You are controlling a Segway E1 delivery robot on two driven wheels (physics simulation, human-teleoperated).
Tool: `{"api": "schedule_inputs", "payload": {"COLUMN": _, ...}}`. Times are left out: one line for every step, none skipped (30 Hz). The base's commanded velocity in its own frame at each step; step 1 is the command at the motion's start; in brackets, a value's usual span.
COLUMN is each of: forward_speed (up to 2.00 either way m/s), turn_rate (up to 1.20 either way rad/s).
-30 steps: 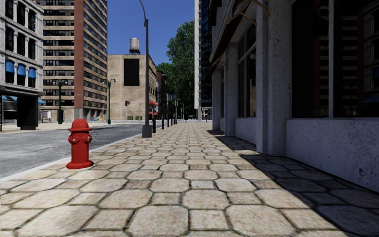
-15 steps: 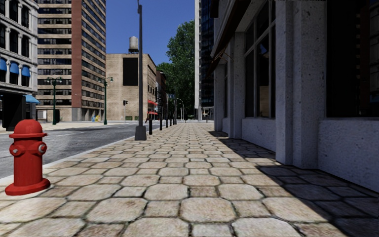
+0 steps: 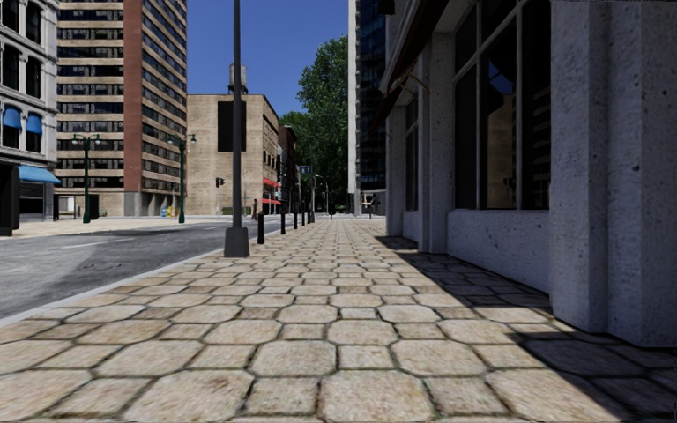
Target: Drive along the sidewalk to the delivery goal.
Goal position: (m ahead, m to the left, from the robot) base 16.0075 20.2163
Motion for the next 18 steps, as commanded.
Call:
{"api": "schedule_inputs", "payload": {"forward_speed": 1.97, "turn_rate": 0.0}}
{"api": "schedule_inputs", "payload": {"forward_speed": 1.97, "turn_rate": 0.0}}
{"api": "schedule_inputs", "payload": {"forward_speed": 1.97, "turn_rate": 0.0}}
{"api": "schedule_inputs", "payload": {"forward_speed": 1.97, "turn_rate": 0.0}}
{"api": "schedule_inputs", "payload": {"forward_speed": 1.97, "turn_rate": 0.0}}
{"api": "schedule_inputs", "payload": {"forward_speed": 1.97, "turn_rate": 0.0}}
{"api": "schedule_inputs", "payload": {"forward_speed": 1.97, "turn_rate": 0.0}}
{"api": "schedule_inputs", "payload": {"forward_speed": 1.97, "turn_rate": 0.0}}
{"api": "schedule_inputs", "payload": {"forward_speed": 1.97, "turn_rate": 0.0}}
{"api": "schedule_inputs", "payload": {"forward_speed": 1.97, "turn_rate": 0.0}}
{"api": "schedule_inputs", "payload": {"forward_speed": 1.97, "turn_rate": 0.0}}
{"api": "schedule_inputs", "payload": {"forward_speed": 1.97, "turn_rate": 0.0}}
{"api": "schedule_inputs", "payload": {"forward_speed": 1.97, "turn_rate": 0.0}}
{"api": "schedule_inputs", "payload": {"forward_speed": 1.97, "turn_rate": 0.0}}
{"api": "schedule_inputs", "payload": {"forward_speed": 1.97, "turn_rate": 0.0}}
{"api": "schedule_inputs", "payload": {"forward_speed": 1.97, "turn_rate": 0.0}}
{"api": "schedule_inputs", "payload": {"forward_speed": 1.97, "turn_rate": 0.0}}
{"api": "schedule_inputs", "payload": {"forward_speed": 1.97, "turn_rate": 0.0}}
